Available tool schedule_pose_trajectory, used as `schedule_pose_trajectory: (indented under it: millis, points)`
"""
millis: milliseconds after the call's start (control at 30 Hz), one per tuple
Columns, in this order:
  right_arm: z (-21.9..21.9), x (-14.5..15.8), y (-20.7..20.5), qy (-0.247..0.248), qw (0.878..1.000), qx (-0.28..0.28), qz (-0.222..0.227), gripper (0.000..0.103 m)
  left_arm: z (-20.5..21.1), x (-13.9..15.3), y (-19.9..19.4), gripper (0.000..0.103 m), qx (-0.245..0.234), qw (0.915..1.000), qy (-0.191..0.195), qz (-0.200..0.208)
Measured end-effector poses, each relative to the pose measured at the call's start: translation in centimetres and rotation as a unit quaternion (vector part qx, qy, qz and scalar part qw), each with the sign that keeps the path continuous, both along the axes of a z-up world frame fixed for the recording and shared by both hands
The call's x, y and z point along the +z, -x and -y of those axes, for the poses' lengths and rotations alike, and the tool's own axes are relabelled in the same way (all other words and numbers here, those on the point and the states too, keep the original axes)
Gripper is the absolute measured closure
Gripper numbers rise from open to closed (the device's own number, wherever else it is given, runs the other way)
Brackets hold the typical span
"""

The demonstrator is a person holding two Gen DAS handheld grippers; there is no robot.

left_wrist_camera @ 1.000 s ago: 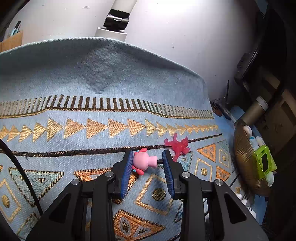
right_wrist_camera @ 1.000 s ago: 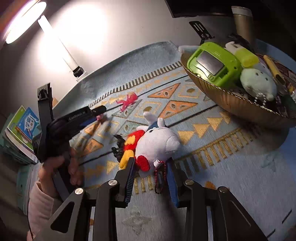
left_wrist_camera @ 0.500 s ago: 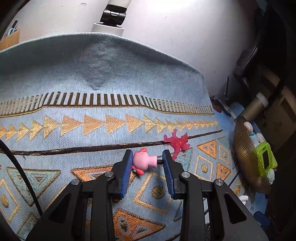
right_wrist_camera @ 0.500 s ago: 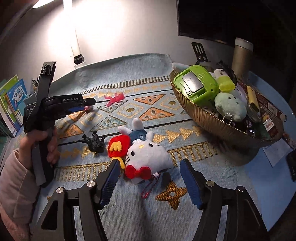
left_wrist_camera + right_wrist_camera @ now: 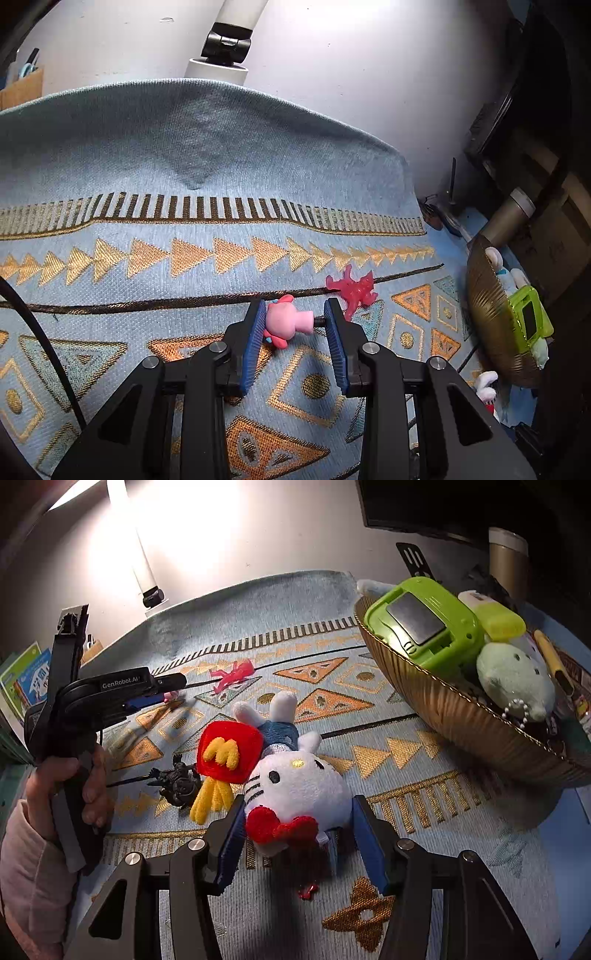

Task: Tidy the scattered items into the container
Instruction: 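Carry the pig and Hello Kitty plush into the gold basket and open both tools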

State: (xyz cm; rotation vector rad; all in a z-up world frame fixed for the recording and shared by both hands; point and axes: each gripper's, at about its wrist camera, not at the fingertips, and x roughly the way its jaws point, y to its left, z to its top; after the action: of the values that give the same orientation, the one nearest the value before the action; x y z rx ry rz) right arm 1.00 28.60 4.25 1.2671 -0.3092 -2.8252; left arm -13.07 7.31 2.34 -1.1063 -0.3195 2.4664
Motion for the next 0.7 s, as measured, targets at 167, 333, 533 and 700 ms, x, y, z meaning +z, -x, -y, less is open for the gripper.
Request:
schedule_pose_trajectory:
  millis: [167,333,533,700]
  points:
    - [-2.2,1.9,-2.7,0.067,0.998,-0.007,-0.015,0.049,-0.9,2.3,-1.8,0.073,-0.014,0.9990,0.004,-0.041]
    - [-6.0,6.3,-6.6,0.075,0.994,-0.031,-0.070,0.049,-3.0,6.4,-4.8,0.073,-0.025,0.9947,-0.030,-0.096]
    - [-13.9,10.5,-9.7,0.047,0.984,-0.131,-0.111,0.049,-10.1,10.3,-7.6,0.073,-0.099,0.9868,-0.048,-0.119]
    - [-19.6,12.9,-8.5,0.058,0.967,-0.208,-0.135,0.048,-17.1,11.6,-8.3,0.073,-0.152,0.9801,-0.063,-0.112]
